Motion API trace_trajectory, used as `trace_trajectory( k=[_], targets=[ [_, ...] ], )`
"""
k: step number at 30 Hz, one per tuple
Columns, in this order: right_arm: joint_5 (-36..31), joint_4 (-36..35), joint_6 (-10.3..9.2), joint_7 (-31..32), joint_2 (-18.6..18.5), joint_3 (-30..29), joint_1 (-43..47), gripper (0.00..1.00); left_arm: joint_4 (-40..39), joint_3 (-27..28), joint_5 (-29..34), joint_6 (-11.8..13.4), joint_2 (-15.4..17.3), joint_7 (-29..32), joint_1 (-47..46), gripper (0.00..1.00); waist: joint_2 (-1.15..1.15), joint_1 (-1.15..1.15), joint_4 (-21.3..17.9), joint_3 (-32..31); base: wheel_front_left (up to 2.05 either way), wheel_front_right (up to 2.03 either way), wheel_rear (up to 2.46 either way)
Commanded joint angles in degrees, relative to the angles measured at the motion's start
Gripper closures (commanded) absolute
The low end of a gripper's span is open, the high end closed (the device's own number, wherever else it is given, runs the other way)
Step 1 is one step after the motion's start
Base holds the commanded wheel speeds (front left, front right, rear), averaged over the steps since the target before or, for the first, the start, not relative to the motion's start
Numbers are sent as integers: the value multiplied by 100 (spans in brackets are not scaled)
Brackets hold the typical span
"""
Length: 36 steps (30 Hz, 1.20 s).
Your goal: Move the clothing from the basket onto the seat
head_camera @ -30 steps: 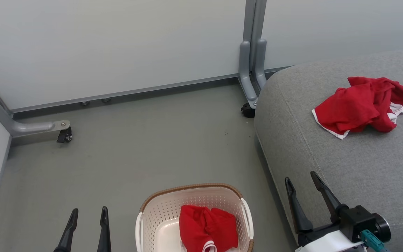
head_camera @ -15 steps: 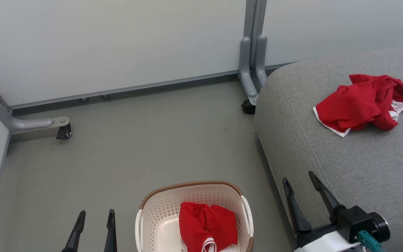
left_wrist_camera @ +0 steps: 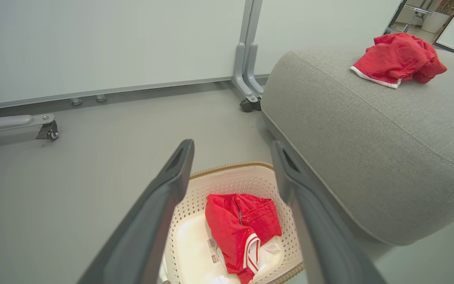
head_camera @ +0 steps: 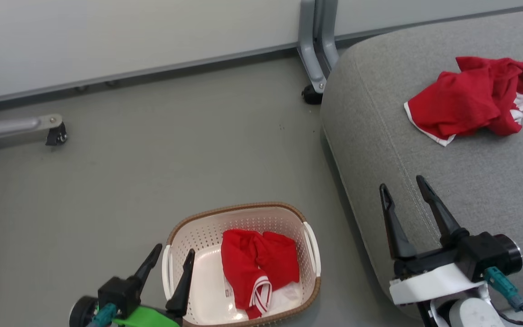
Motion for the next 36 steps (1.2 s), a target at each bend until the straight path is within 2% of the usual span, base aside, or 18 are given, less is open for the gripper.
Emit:
trace_trajectory(
  k=[1,7,13,20,24,30,36],
  targets=[
    [59,-77,-10,-19,-14,-83,-172,0,98,-133,-49,-16,122,-1,-342,0,0,0,-139,757,0,0,0],
    [33,-429,-9,-19,-11,-357,-642,0,754,-816,-167,-16,462,-1,-1495,0,0,0,-230,1783,0,0,0],
    [-91,-805,-10,-18,-12,-509,-1014,0,1310,-1733,-622,-16,760,-1,-2537,0,0,0,-297,2713,0,0,0],
    [149,-1262,-10,-19,-14,-693,-1457,0,2204,-3224,-1609,-16,993,181,-3813,0,0,0,-386,3667,0,0,0],
    [135,-1487,-10,-19,-7,-670,-1661,0,2535,-3894,-2145,-16,1045,387,-4418,0,0,0,-414,4122,0,0,0],
    [176,-1799,-9,-19,-8,-678,-1858,0,2711,-4583,-3215,-16,1134,901,-5095,0,0,0,-419,4648,0,0,0],
    [-76,-2193,-10,-19,-11,-520,-1991,0,2947,-5064,-3705,-16,1208,904,-5671,0,0,0,-436,5075,0,0,0]
  ],
)
